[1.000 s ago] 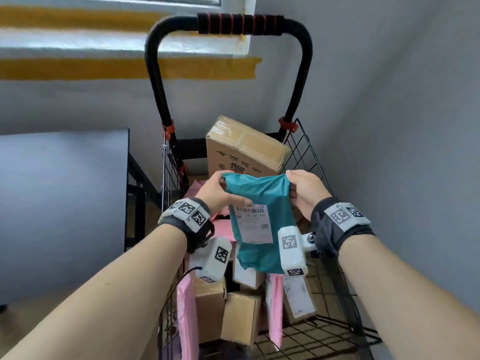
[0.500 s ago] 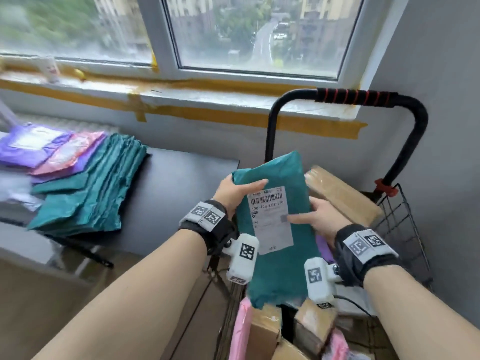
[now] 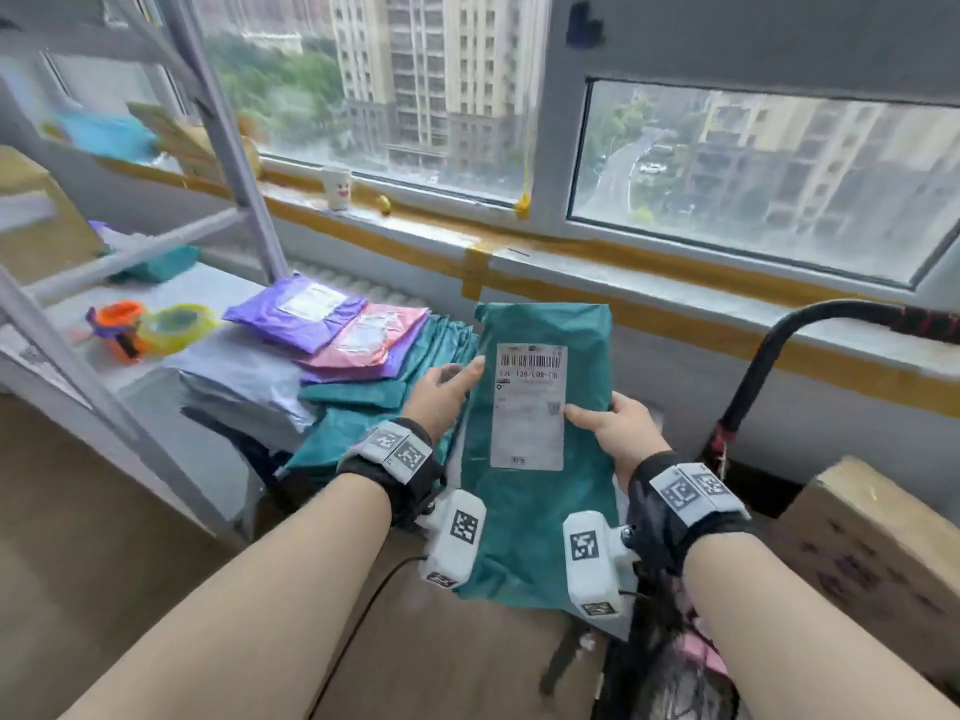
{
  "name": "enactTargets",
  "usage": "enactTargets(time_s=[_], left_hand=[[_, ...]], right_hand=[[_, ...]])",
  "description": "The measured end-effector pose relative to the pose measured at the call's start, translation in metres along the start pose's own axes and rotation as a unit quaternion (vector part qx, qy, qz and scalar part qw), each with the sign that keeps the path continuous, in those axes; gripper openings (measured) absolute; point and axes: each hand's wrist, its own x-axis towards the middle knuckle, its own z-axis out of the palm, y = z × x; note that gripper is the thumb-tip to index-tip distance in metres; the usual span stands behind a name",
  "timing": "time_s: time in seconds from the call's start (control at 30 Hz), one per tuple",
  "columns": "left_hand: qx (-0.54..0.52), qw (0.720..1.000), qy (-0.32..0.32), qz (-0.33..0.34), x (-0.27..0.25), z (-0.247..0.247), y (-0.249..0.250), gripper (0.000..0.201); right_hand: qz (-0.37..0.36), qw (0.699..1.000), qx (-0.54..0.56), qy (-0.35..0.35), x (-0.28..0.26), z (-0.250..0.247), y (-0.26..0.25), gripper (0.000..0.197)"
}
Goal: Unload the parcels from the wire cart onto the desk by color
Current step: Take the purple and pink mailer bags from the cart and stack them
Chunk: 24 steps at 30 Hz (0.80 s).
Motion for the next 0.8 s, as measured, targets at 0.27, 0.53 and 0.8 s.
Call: enactTargets(time_s=[0.27, 0.53, 0.8], left_hand=[[0.034, 0.997, 0.06, -0.027, 0.078, -0.142, -0.022, 0.033], [0.1, 0.991, 0.079, -0.048, 0.154, -0.175, -0.039, 0.031], [0.228, 0.968, 0.044, -0.093, 0.253, -0.166, -0.041, 0.035]], right_hand=[[0.044, 0.995, 0.033, 0.082, 0.045, 0.114, -0.003, 0.023], [0.094, 0.986, 0.053, 0.123, 0.111, 0.141, -0.002, 0.007], [0.144, 0.98, -0.01, 0.134, 0.196, 0.152, -0.004, 0.006]])
